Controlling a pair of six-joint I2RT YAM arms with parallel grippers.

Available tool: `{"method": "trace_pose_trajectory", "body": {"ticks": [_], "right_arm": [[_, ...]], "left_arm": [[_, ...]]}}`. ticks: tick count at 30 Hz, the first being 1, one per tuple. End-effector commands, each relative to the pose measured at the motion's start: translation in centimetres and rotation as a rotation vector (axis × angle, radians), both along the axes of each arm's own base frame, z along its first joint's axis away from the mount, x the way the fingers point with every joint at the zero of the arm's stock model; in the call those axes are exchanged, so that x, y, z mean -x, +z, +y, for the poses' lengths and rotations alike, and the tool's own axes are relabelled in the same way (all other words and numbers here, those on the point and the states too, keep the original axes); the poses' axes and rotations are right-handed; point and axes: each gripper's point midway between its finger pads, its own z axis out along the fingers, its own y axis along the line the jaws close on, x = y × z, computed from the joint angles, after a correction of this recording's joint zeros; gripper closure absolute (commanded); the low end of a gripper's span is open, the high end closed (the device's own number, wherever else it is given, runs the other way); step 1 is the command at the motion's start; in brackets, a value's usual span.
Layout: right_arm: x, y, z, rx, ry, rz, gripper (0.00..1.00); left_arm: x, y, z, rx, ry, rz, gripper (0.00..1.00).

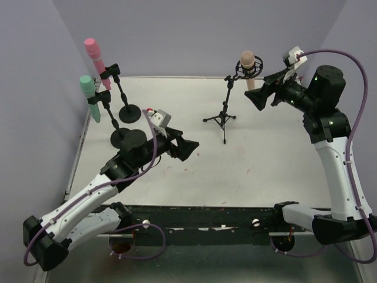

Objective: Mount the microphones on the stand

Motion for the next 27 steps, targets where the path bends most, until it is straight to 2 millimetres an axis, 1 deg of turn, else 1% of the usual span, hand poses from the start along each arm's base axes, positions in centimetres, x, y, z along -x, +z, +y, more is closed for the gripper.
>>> {"method": "trace_pose_trajectory", "body": {"ticks": [1,2,4,5,6,7,8,9,11,12,13,14,16,17,18,19,20,21,22,23,24,25,26,27], "right_arm": [[1.3,-4.8,0.3,-0.057,0.014,0.130,0.00],[1.6,-6.2,0.4,-0.059,0.018,0.160,0.00],[2.0,-10.1,0.5,-0.054,0.034,0.229,0.00],[2.1,-12.7,0.4,-0.056,0.035,0.268,0.00],[2.1,-14.4,0.4,-0.056,0.041,0.268,0.00],[2.1,-16.5,0.3,-0.054,0.038,0.277,0.00],[1.7,-17.8,0.2,-0.057,0.031,0.256,0.00],[1.4,-19.0,0.3,-0.058,0.037,0.229,0.00],[0.6,-20.4,0.7,-0.038,0.077,0.162,0.00],[0.2,-21.3,1.1,-0.009,0.114,0.135,0.00],[-0.4,-21.9,1.3,0.015,0.145,0.102,0.00],[-1.0,-22.5,1.7,0.030,0.176,0.079,0.00],[-2.4,-22.9,2.2,0.057,0.213,0.025,0.00],[-3.2,-22.8,2.3,0.067,0.222,-0.002,0.00],[-4.1,-23.1,2.4,0.082,0.226,-0.016,0.00],[-4.9,-22.9,2.6,0.094,0.218,-0.038,0.00],[-5.8,-22.7,2.6,0.102,0.206,-0.062,0.01],[-6.4,-22.6,2.7,0.109,0.203,-0.084,0.01],[-6.9,-22.2,2.8,0.111,0.197,-0.111,0.02],[-7.5,-21.9,3.0,0.109,0.192,-0.133,0.02],[-8.0,-21.3,3.1,0.101,0.182,-0.160,0.02],[-8.7,-20.8,3.2,0.090,0.169,-0.177,0.03],[-9.2,-20.2,3.3,0.073,0.155,-0.190,0.03],[-9.8,-19.9,3.4,0.061,0.154,-0.199,0.04]], "left_arm": [[-1.7,0.5,-4.0,-0.129,-0.162,-0.078,0.01],[-2.6,0.7,-4.7,-0.156,-0.174,-0.106,0.01],[-4.5,0.3,-6.2,-0.209,-0.188,-0.138,0.01],[-5.3,0.4,-6.8,-0.226,-0.196,-0.154,0.01],[-6.0,0.3,-7.3,-0.240,-0.206,-0.176,0.01],[-6.8,0.6,-7.9,-0.244,-0.207,-0.205,0.01],[-7.4,0.3,-8.3,-0.252,-0.213,-0.217,0.01],[-7.9,0.6,-8.7,-0.253,-0.220,-0.224,0.01],[-8.4,0.6,-9.2,-0.252,-0.247,-0.202,0.01],[-8.4,0.6,-9.3,-0.251,-0.253,-0.191,0.01],[-8.3,0.3,-9.3,-0.255,-0.260,-0.183,0.01],[-8.0,0.5,-9.1,-0.253,-0.261,-0.186,0.01],[-7.1,-0.6,-8.2,-0.263,-0.253,-0.168,0.01],[-6.6,-0.7,-7.6,-0.261,-0.245,-0.169,0.01],[-6.0,-1.4,-6.9,-0.267,-0.235,-0.158,0.01],[-5.4,-1.6,-6.2,-0.262,-0.225,-0.156,0.01],[-4.7,-2.3,-5.5,-0.262,-0.217,-0.146,0.01],[-3.9,-2.2,-4.7,-0.251,-0.207,-0.150,0.01],[-3.3,-3.1,-4.1,-0.249,-0.197,-0.133,0.01],[-2.6,-2.9,-3.3,-0.231,-0.184,-0.141,0.01],[-1.9,-3.8,-2.7,-0.225,-0.176,-0.127,0.01],[-1.5,-3.4,-2.2,-0.203,-0.161,-0.132,0.01],[-1.1,-4.1,-1.6,-0.191,-0.142,-0.114,0.01],[-0.7,-4.0,-1.2,-0.167,-0.126,-0.107,0.01]]}}
